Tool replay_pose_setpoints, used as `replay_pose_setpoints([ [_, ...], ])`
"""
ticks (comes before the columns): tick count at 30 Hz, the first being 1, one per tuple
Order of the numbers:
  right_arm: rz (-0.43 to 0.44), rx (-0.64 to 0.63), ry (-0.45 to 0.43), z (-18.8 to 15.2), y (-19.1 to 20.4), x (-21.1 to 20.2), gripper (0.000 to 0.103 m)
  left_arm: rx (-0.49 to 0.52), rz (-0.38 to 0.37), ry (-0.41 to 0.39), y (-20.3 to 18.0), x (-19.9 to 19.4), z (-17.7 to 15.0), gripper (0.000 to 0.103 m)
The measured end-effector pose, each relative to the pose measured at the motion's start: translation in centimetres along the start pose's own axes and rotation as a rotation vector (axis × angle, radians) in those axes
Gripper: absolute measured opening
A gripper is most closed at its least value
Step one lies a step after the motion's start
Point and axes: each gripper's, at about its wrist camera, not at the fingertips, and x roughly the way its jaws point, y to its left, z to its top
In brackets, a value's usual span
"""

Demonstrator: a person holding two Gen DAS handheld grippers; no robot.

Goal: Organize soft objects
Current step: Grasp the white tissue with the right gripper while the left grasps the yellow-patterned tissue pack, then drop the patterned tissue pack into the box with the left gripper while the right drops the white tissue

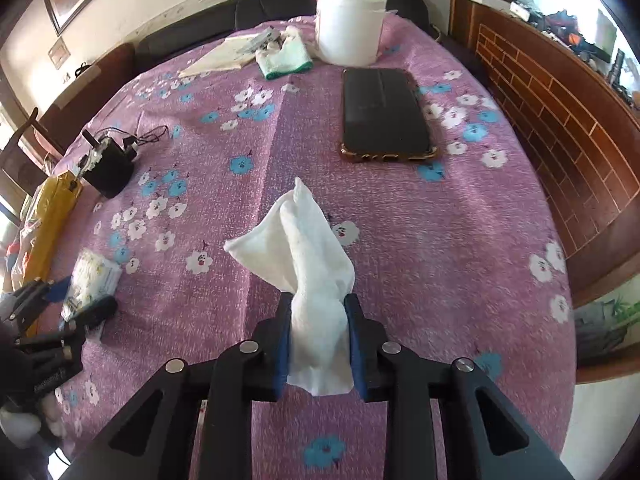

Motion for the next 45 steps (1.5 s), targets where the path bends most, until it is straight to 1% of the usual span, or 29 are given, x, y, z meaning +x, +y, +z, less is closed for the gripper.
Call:
replay_pose_setpoints([
  [1,0.008,0.001,-0.01,-0.1,0.3,-0.5,0.026,-0.007,-0.003,-0.014,0.2,-0.6,-0.2,0.051],
  [3,0.02,-0.004,-0.032,-0.1,0.8,-1.6,0.026,-0.042,-0.044,-0.047,0.7,-2.0,-0.6,0.051],
  [7,0.047,-0.039,-0.074,-0.2,3.3,-3.9,0.026,-0.127,-0.095,-0.129,3.2,-6.3,-1.8,0.051],
  [10,0.08,-0.086,-0.092,-0.3,6.2,-5.3,0.026,-0.19,-0.092,-0.201,6.2,-10.3,-3.2,0.051],
  [13,0.139,-0.134,-0.1,-0.3,9.8,-6.2,0.026,-0.258,-0.026,-0.257,10.4,-14.3,-5.1,0.051],
  [17,0.23,-0.188,-0.099,-0.3,14.8,-6.6,0.026,-0.367,0.137,-0.279,16.8,-18.0,-8.3,0.051],
  [18,0.254,-0.201,-0.094,-0.3,16.1,-6.6,0.026,-0.393,0.164,-0.275,18.1,-18.4,-9.0,0.052],
  [22,0.334,-0.264,-0.069,-0.5,22.1,-6.0,0.026,-0.492,0.245,-0.223,23.0,-18.7,-11.9,0.052],
  [26,0.391,-0.328,-0.039,-1.2,28.3,-5.4,0.027,-0.535,0.322,-0.138,25.9,-17.1,-13.7,0.052],
  [27,0.4,-0.34,-0.033,-1.4,29.5,-5.1,0.027,-0.535,0.319,-0.126,26.5,-16.8,-14.2,0.052],
  [28,0.411,-0.357,-0.021,-1.7,31.1,-4.8,0.027,-0.525,0.294,-0.128,26.6,-16.5,-14.2,0.053],
  [30,0.423,-0.381,-0.004,-2.1,33.3,-4.3,0.027,-0.499,0.289,-0.144,26.2,-16.5,-14.1,0.063],
  [31,0.424,-0.398,0.003,-2.4,34.8,-3.9,0.027,-0.488,0.295,-0.158,26.0,-16.7,-14.0,0.073],
  [32,0.422,-0.409,0.008,-2.5,35.7,-3.5,0.027,-0.483,0.304,-0.173,25.7,-17.0,-14.0,0.081],
  [33,0.418,-0.419,0.013,-2.5,36.5,-2.9,0.027,-0.481,0.311,-0.194,25.4,-17.3,-14.1,0.082],
  [36,0.387,-0.442,0.021,-2.2,39.0,-1.3,0.027,-0.483,0.302,-0.246,25.2,-18.5,-14.6,0.082],
  [38,0.376,-0.45,0.047,-1.9,40.3,0.3,0.027,-0.495,0.311,-0.273,25.5,-19.3,-15.2,0.082],
  [42,0.349,-0.471,0.082,-1.4,42.3,2.7,0.027,-0.539,0.358,-0.33,26.2,-21.5,-16.6,0.085],
  [45,0.285,-0.494,0.092,-1.6,43.9,4.5,0.03,-0.558,0.384,-0.358,26.8,-22.4,-17.0,0.086],
])
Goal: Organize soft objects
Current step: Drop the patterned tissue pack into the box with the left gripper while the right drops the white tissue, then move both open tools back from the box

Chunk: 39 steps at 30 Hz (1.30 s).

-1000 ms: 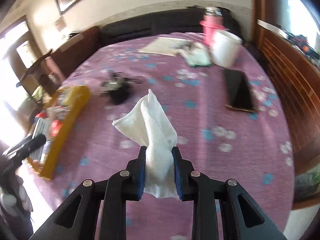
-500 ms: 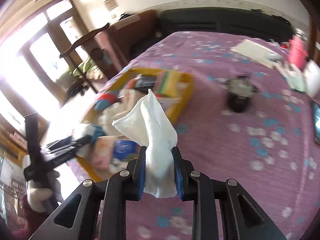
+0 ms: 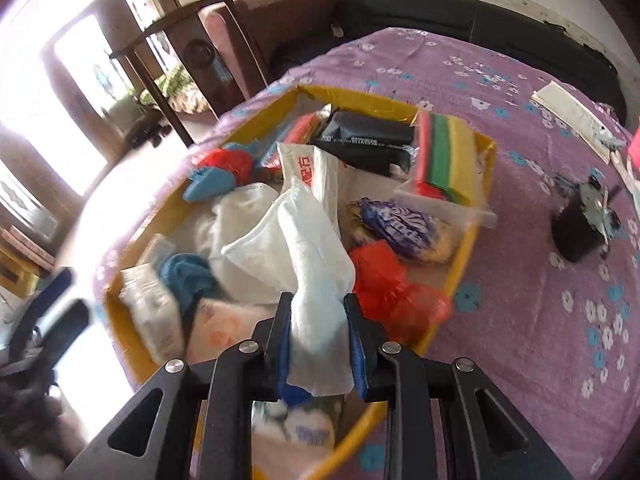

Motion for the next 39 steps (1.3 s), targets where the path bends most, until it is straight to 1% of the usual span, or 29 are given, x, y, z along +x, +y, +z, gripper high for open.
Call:
replay_pose_setpoints([
  [2,-0.052,-0.036,-0.004,0.2,0.6,0.8,0.036,0.0,0.021,-0.016,0.2,-0.3,0.2,0.086],
  [3,-0.064,-0.061,-0.014,0.0,0.8,0.7,0.043,0.001,0.038,-0.036,0.2,-0.7,0.3,0.087],
  [4,-0.064,-0.073,-0.024,-0.1,0.9,0.3,0.052,0.001,0.055,-0.054,0.3,-1.0,0.4,0.091],
  [5,-0.064,-0.083,-0.044,-0.3,1.0,-0.4,0.056,0.001,0.082,-0.083,0.3,-1.5,0.5,0.094],
  [6,-0.064,-0.085,-0.068,-0.5,1.0,-1.2,0.064,0.001,0.103,-0.109,0.3,-1.9,0.7,0.094],
  [7,-0.066,-0.082,-0.107,-0.9,0.8,-2.3,0.07,0.003,0.139,-0.151,0.3,-2.5,0.8,0.094],
  [9,-0.082,-0.063,-0.182,-1.8,0.2,-4.4,0.077,0.007,0.217,-0.238,-0.2,-4.0,1.0,0.099],
  [10,-0.097,-0.045,-0.224,-2.4,-0.3,-5.6,0.079,-0.004,0.266,-0.291,-0.4,-5.1,0.9,0.103],
  [12,-0.109,-0.014,-0.275,-3.6,-1.2,-7.1,0.079,-0.038,0.338,-0.393,-1.1,-7.3,0.6,0.103],
  [14,-0.109,0.039,-0.323,-4.9,-2.4,-8.5,0.08,-0.061,0.337,-0.455,-1.5,-8.5,-0.1,0.103],
  [15,-0.103,0.072,-0.342,-5.6,-3.1,-9.0,0.08,-0.073,0.325,-0.453,-1.7,-8.4,-0.3,0.103],
  [16,-0.097,0.099,-0.352,-6.0,-3.6,-9.3,0.08,-0.069,0.298,-0.411,-1.9,-7.7,-0.1,0.103],
  [17,-0.09,0.125,-0.361,-6.5,-4.0,-9.6,0.08,-0.051,0.263,-0.344,-2.1,-6.6,0.2,0.103],
  [18,-0.083,0.148,-0.372,-7.2,-4.5,-9.9,0.08,-0.039,0.228,-0.259,-2.2,-5.3,0.4,0.103],
  [19,-0.083,0.162,-0.38,-7.7,-4.7,-10.1,0.08,-0.041,0.211,-0.196,-2.5,-4.2,0.3,0.103],
  [20,-0.087,0.17,-0.386,-8.3,-4.8,-10.4,0.08,-0.043,0.214,-0.169,-2.8,-3.7,0.0,0.103],
  [21,-0.092,0.174,-0.391,-9.0,-4.8,-10.7,0.081,-0.037,0.23,-0.162,-3.3,-3.4,-0.5,0.103],
  [24,-0.112,0.163,-0.394,-10.6,-4.5,-10.8,0.081,0.001,0.292,-0.189,-4.9,-3.7,-1.2,0.103],
  [27,-0.134,0.148,-0.407,-11.8,-4.2,-11.2,0.081,0.05,0.329,-0.209,-6.5,-4.1,-1.5,0.103],
  [34,-0.103,0.135,-0.389,-12.9,-3.8,-10.8,0.083,0.121,0.344,-0.174,-8.9,-3.9,-2.0,0.103],
  [39,-0.116,0.114,-0.386,-13.4,-3.3,-10.6,0.083,0.138,0.346,-0.151,-9.3,-3.3,-2.4,0.103],
])
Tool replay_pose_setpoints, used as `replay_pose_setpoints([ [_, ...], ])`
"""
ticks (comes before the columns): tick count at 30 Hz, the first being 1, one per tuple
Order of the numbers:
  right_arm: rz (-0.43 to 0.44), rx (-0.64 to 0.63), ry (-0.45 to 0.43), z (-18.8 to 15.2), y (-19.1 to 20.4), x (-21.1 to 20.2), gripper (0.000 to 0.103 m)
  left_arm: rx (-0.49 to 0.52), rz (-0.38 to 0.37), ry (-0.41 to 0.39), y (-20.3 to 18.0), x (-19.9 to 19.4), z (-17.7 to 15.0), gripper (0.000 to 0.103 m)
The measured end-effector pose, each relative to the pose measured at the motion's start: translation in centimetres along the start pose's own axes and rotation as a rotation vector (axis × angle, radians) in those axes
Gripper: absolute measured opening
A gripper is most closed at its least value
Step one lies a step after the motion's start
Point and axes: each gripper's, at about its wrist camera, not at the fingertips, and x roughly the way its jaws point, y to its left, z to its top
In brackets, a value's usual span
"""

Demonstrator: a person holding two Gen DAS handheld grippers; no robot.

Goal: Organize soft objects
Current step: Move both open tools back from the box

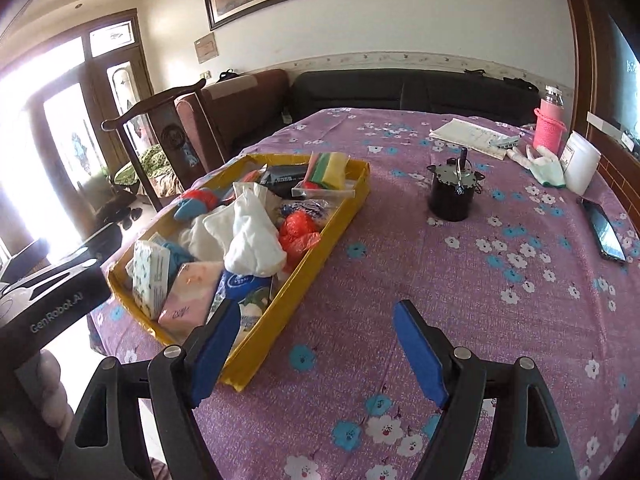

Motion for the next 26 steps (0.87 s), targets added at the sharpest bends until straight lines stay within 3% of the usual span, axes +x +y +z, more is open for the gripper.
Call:
replay_pose_setpoints([
  [26,-0.001,-0.045,0.03,-0.3,1.5,1.1,0.084,0.006,-0.028,0.07,0.6,1.3,-0.7,0.103],
])
